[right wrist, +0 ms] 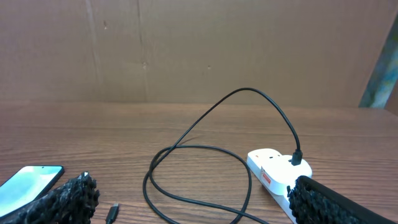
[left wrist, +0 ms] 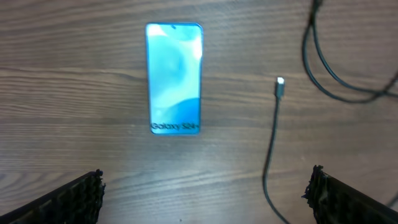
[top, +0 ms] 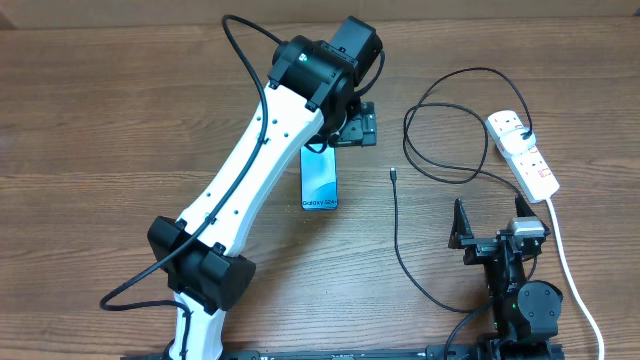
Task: Plug charger to phone and switch on socket
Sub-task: 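Raise the left gripper and move it over the phone, then lower the open left gripper around the phone's bottom edge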
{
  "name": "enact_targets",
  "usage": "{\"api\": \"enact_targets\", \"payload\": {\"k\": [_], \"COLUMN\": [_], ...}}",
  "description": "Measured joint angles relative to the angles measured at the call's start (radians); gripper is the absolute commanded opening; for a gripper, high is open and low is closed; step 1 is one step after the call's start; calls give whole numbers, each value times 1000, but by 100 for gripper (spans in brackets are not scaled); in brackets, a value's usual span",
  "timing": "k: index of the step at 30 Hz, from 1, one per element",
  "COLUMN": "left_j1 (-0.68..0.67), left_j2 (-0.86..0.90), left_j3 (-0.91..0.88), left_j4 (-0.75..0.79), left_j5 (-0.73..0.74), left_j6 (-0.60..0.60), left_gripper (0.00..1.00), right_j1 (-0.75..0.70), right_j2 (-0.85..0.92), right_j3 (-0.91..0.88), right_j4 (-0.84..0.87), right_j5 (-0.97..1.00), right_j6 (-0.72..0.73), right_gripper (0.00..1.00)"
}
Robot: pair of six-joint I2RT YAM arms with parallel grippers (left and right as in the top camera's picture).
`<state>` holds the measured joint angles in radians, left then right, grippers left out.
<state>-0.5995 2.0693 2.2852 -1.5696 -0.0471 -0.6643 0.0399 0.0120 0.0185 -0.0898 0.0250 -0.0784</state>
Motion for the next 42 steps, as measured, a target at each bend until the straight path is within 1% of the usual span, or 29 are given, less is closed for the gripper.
{"api": "enact_targets", "payload": {"k": [9,23,42], "left_j1": [2,5,5], "left_j2": [0,11,29], "left_j3": [0,0,-29], "left_j4": [-2,-2,-10], "left_j5": [-85,-119,-122], "left_j6": [-10,-10,-10], "left_gripper": [100,100,100], "right_j1": [0,0,0], "right_j2": [0,0,0], "right_j3": [0,0,0], "right_j4": [1,0,0], "right_j5": [0,0,0], "right_j6": [0,0,0], "right_gripper": [100,100,100]}}
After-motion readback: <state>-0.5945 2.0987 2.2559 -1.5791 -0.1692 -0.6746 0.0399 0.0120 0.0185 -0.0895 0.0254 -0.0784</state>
